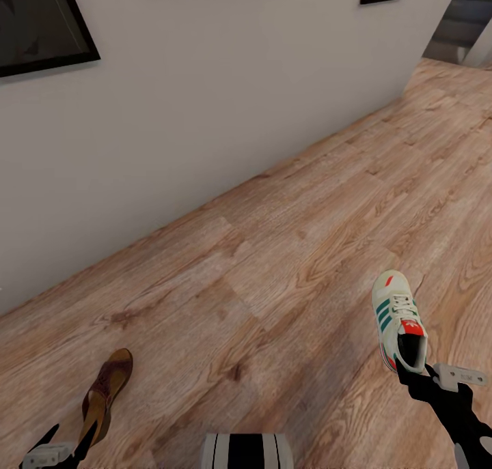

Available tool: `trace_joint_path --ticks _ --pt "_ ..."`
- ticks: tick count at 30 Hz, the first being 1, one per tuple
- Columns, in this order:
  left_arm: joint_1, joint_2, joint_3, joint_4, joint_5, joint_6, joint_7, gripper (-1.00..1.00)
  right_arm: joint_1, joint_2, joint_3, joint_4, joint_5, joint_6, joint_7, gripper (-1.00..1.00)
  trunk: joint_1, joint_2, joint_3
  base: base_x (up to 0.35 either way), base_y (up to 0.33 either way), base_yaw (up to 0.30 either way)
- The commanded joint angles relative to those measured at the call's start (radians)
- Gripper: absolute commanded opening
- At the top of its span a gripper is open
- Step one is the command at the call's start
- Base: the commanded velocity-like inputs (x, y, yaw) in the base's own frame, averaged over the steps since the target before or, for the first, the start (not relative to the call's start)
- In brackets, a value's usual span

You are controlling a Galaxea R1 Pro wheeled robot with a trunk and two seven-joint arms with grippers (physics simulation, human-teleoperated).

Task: Pick up the two gym shoes and the two sandals from the corridor floor and place them onto the hallstand (shoe rack) in the corridor, making sure they are on the rack and not on the floor. Arrange them so the two gym shoes are next to each other and the two sandals are next to each other.

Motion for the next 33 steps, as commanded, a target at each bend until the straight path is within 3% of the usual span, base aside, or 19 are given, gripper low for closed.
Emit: trace_joint_path --ticks 1,11,21,33 --pt "0.000 0.001 0.000 0.000 0.000 0.000 0.000 1.00 0.000 0.000 0.000 0.000 -0.002 0.000 -0.001 -1.00 0.000 0.000 -0.002 0.000 0.000 0.000" --pt "0.000 0.013 0.001 0.000 0.001 0.000 0.000 1.00 0.000 0.000 0.000 0.000 -0.002 0.000 -0.001 -1.00 0.000 0.000 -0.018 0.000 0.000 0.000" --pt "0.000 0.043 0.002 0.000 0.001 0.000 0.000 1.00 0.000 0.000 -0.002 0.008 -0.002 0.000 -0.001 -1.00 0.000 0.000 -0.033 0.000 0.000 0.000" --pt "0.000 0.049 0.002 0.000 0.001 0.000 0.000 1.00 0.000 0.000 -0.003 0.021 -0.002 0.000 -0.001 -1.00 0.000 0.000 -0.047 0.000 0.000 0.000"
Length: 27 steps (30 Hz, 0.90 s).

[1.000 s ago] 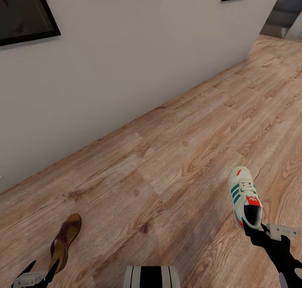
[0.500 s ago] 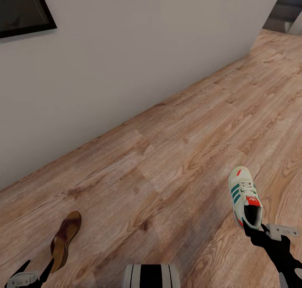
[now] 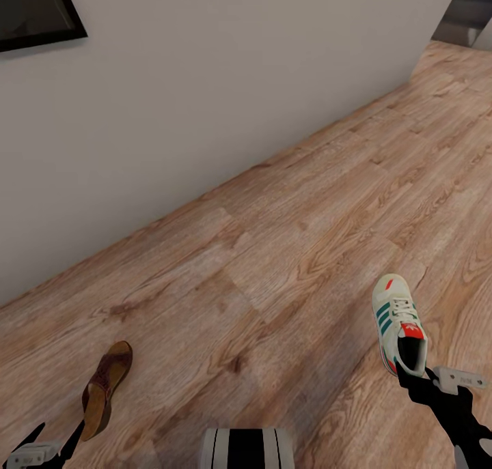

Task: Pick up the two gym shoes and the two sandals from the corridor floor and place them onto the hallstand (shoe rack) in the corridor, making sure they are on the rack and not on the floor. Arrange them so the two gym shoes are next to each other and the two sandals are next to each other.

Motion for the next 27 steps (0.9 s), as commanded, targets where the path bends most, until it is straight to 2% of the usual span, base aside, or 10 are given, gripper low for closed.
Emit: trace_joint_path --ticks 1,17,27 --pt "0.000 0.000 0.000 0.000 0.000 0.000 0.000 1.00 0.000 0.000 0.000 0.001 -0.001 0.000 -0.001 -1.00 0.000 0.000 0.000 0.000 0.000 0.000" --pt "0.000 -0.008 -0.002 0.000 -0.001 0.000 0.001 1.00 0.000 0.000 0.000 0.001 -0.002 0.000 0.000 -1.00 0.000 0.000 -0.003 0.000 0.000 0.000" --pt "0.000 -0.017 -0.014 -0.001 -0.005 0.000 0.045 1.00 0.000 0.000 0.000 0.001 -0.002 0.000 0.000 -1.00 0.000 0.000 -0.003 0.000 0.000 0.000"
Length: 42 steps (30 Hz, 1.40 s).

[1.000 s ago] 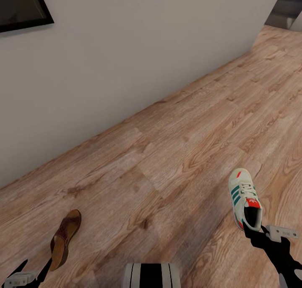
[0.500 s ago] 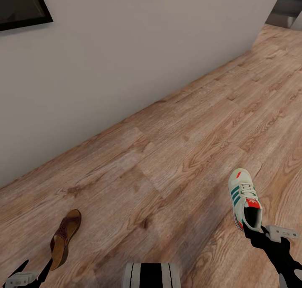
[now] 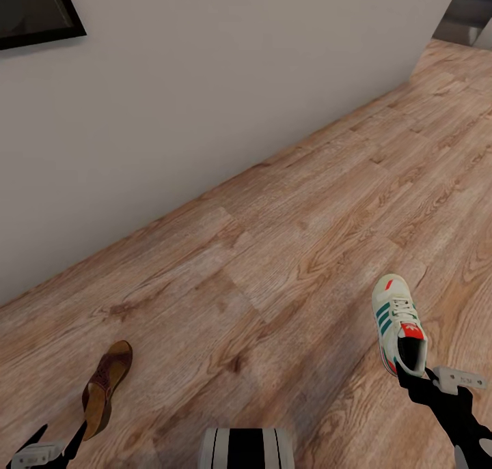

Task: Pick up the two gym shoes and the two sandals from the corridor floor and place them onto the hallstand (shoe rack) in the corridor, making sure they are on the rack and not on the floor. Arrange them so the two gym shoes are next to each other and the two sandals are next to each other.

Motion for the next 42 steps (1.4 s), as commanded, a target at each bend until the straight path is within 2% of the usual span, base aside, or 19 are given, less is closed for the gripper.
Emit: trace_joint_path --ticks 1,7,14,42 --pt "0.000 -0.001 -0.008 0.000 -0.003 0.000 0.005 1.00 0.000 0.000 0.000 0.000 -0.001 0.000 -0.001 -1.00 0.000 0.000 0.000 0.000 0.000 0.000" --pt "0.000 -0.004 -0.040 -0.003 -0.014 0.000 0.022 1.00 0.000 0.000 0.000 0.000 -0.001 0.000 -0.001 -1.00 0.000 0.000 -0.005 0.000 0.000 0.000" --pt "0.000 -0.004 -0.051 -0.003 -0.017 0.000 0.027 1.00 0.000 0.000 0.000 0.000 -0.001 0.000 -0.001 -1.00 0.000 0.000 -0.014 0.000 0.000 0.000" --pt "0.000 -0.005 -0.056 -0.006 -0.019 0.000 0.033 1.00 0.000 0.000 0.001 0.000 -0.002 0.000 -0.002 -1.00 0.000 0.000 -0.055 0.000 0.000 0.000"
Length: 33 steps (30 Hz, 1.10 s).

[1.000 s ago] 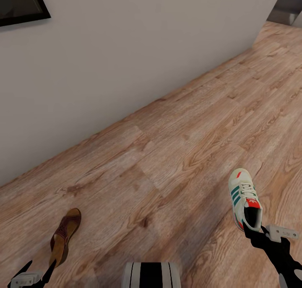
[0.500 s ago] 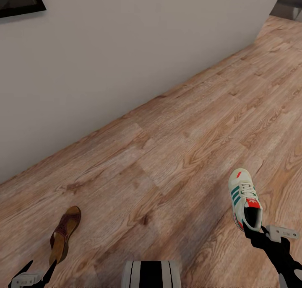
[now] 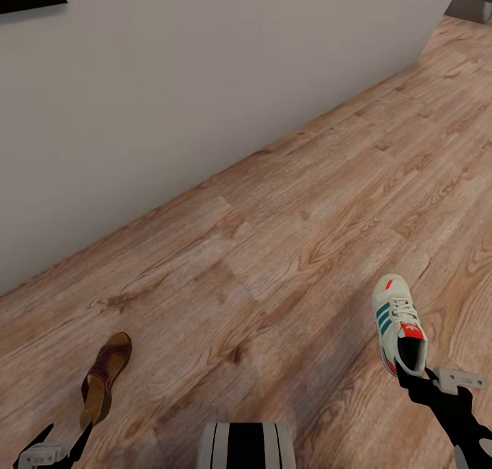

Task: Pick up the two gym shoes and the two sandals from the corridor floor and place them onto the hallstand (shoe rack) in the corridor, making sure they are on the rack and not on the floor. Arrange them so the two gym shoes are next to each other and the two sandals are next to each other.

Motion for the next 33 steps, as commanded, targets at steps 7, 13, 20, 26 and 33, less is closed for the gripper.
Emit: trace_joint_path --ticks 7,13,20,26,33 --pt "0.000 0.000 0.000 -0.011 0.000 0.001 0.015 1.00 0.000 0.000 0.000 0.000 -0.001 0.000 0.000 -1.00 0.000 0.000 -0.004 0.000 0.000 0.000" --pt "0.000 -0.002 0.000 -0.032 -0.001 0.002 0.022 1.00 0.000 0.000 0.001 0.000 -0.001 -0.001 0.000 -1.00 0.000 0.000 -0.005 0.000 0.000 0.000" --pt "-0.001 -0.003 -0.001 -0.045 -0.001 0.003 0.025 1.00 0.000 0.000 0.001 0.000 -0.001 -0.001 -0.001 -1.00 0.000 0.000 -0.005 0.000 0.000 0.000" --pt "-0.001 -0.005 -0.001 -0.049 -0.001 0.003 0.026 1.00 0.000 0.000 0.001 0.000 -0.001 -0.001 -0.001 -1.00 0.000 0.000 -0.006 0.000 0.000 0.000" --pt "-0.001 -0.006 -0.001 -0.051 -0.002 0.003 0.026 1.00 0.000 0.000 0.001 0.000 -0.001 -0.001 -0.001 -1.00 0.000 0.000 -0.006 0.000 0.000 0.000"
